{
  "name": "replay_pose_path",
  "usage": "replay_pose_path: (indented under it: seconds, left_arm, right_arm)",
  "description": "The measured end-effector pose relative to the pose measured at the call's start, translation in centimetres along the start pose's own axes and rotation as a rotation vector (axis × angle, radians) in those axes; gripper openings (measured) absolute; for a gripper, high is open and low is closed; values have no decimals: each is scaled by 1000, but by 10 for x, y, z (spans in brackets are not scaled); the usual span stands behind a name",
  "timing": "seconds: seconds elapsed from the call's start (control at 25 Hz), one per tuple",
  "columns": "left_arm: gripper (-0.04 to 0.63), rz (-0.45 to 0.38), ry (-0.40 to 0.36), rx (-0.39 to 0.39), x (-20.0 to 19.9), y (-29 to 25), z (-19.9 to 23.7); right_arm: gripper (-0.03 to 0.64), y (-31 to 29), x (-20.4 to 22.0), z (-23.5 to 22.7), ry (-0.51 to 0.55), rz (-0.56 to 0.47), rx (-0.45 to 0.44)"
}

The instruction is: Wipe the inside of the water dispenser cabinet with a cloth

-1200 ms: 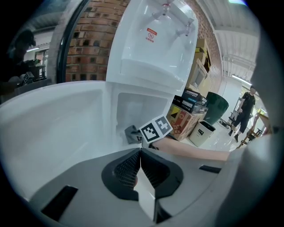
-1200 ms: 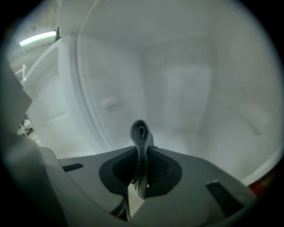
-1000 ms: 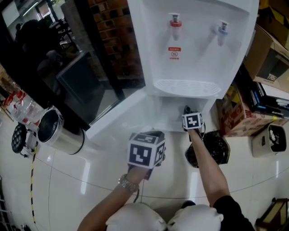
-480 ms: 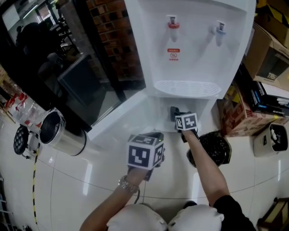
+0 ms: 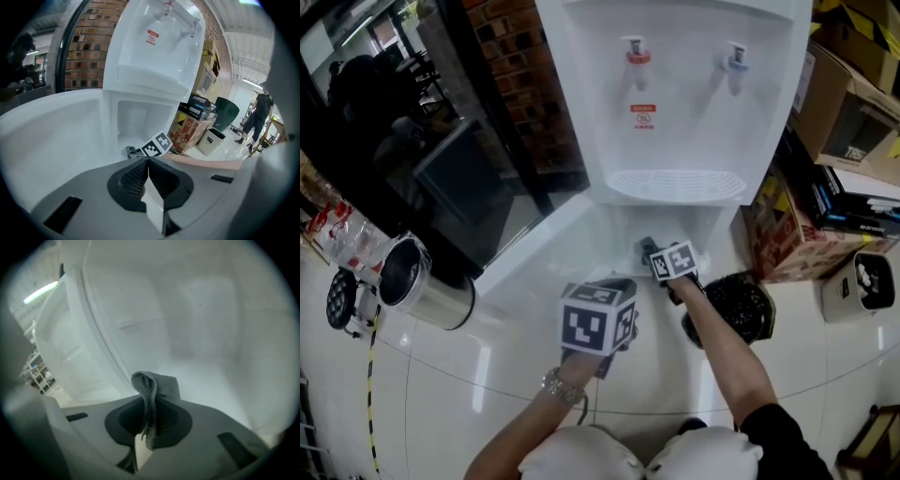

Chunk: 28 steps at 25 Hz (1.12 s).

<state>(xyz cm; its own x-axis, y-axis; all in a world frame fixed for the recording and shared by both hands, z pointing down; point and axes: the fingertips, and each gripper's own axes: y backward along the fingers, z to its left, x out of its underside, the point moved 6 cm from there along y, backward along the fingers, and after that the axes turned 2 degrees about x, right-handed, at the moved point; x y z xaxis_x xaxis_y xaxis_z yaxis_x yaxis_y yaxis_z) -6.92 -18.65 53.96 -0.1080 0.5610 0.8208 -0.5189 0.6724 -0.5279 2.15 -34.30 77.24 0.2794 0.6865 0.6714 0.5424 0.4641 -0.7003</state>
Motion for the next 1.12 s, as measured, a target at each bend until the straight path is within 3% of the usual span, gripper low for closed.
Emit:
replay_pose_path:
  seconds: [0.08,0.12,0.32,0.44,0.72,0.8,0.92,1.0,1.12]
  left_arm:
    - [2,0,7,-7,2,4,3]
    - [2,0,12,-13,3,5,6]
    - [2,-7,19,-36,1,12,14]
    - [2,-5,17,-24,0,7,11]
    - [2,13,11,-20,5,-1,10]
    - [2,14,15,-20,6,-2,11]
    - [2,22,25,-17,10,-3,11]
    - [2,11,36,-10,10,-4,17]
    - [2,-32,59,-24,-8,12,42]
  right_arm:
    - [17,1,-12,14,-23,-68,-54]
    - [17,7,-22,11,-29,-106,-17]
    - [17,46,-58,-45,56,-204,377]
    - [17,41,-45,-66,49,-161,438]
    - [17,-2,-9,-40,98,-30,243]
    - [17,-9,3,-20,90,16,134]
    - [17,-8,6,17,53,-14,-59]
    - [17,9,-3,30,77,-62,-75]
    - [17,58,-31,46,135,-125,-6]
